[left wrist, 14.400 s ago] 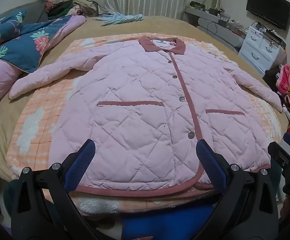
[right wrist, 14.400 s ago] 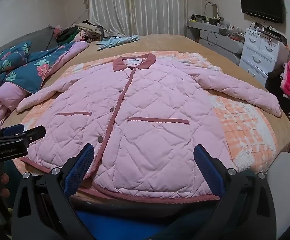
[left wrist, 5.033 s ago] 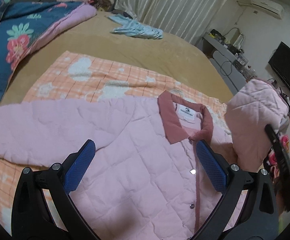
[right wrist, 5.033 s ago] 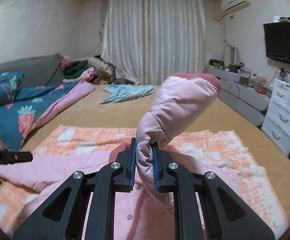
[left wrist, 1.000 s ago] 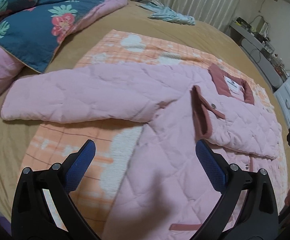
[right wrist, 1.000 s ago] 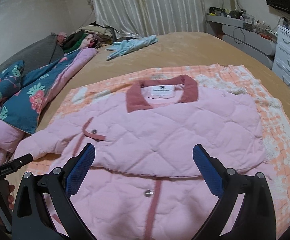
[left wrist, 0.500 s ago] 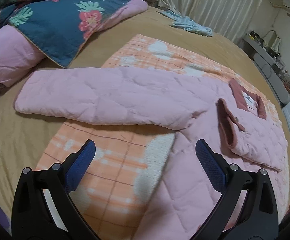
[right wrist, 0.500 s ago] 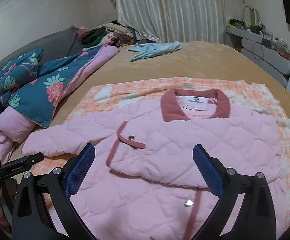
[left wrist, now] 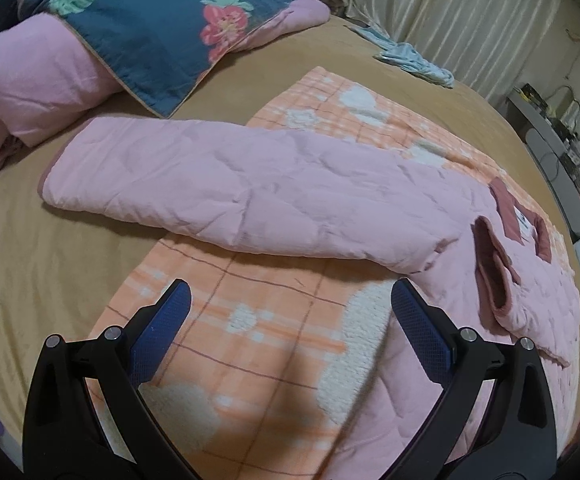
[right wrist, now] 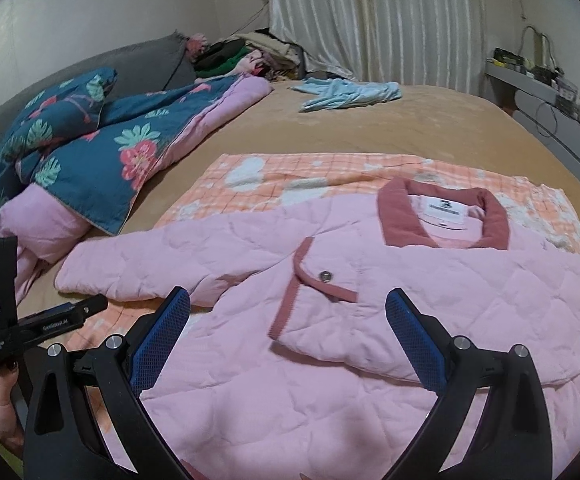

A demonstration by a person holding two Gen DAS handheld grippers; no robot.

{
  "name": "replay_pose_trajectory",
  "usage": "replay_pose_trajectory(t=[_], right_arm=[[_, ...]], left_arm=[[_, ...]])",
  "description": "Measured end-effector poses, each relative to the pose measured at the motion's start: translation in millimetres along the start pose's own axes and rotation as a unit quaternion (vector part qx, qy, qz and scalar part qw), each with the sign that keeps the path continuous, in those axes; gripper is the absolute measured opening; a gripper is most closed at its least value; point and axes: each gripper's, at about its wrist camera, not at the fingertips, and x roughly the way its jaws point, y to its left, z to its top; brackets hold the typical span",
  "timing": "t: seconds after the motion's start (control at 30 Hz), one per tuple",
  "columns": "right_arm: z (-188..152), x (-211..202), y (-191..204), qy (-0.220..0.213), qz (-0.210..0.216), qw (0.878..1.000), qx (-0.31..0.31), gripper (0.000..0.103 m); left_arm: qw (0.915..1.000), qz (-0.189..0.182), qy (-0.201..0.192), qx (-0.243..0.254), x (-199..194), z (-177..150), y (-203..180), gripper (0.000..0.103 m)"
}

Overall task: Fold large clothes
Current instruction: 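Move the left tool toward the cuff of the other sleeve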

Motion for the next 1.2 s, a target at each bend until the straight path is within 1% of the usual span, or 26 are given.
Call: replay_pose_trajectory(t=[0.33,0.6,0.73,0.87,1.0,1.2], right_arm=[[-0.2,33.2,45.4,0.020,0.014,0.999,-0.046,0.098],[3.1,62.2,80.8,0.040,0.025,0.996,-0.076,0.098],[2.8,76.5,98.5,0.047,0.033,0.994,-0.091,0.098],[2.1,89.7,109.8,0.054,0.036,0.993,-0.101,0.098],[0.0,98.0,112.6,0.057,0.036,0.993,-0.101,0.098],[-2.8,102.3,105.3,0.063,0.032,0.993,-0.098,0.098]], left_arm=[[0.9983,-0.002,0.003,-0.058,16.2,8.4,40.3,0.094],[0.9944,0.001,0.008,-0.106,31.2,15.9,73.4,0.094],[0.9918,0.003,0.002,-0.127,36.5,24.1,87.4,0.094],[0.9880,0.001,-0.010,-0.154,44.2,31.2,103.3,0.094],[0.9824,-0.002,-0.006,-0.187,53.1,33.3,119.2,0.094],[0.9723,-0.027,-0.011,-0.232,63.3,39.3,138.2,0.094]])
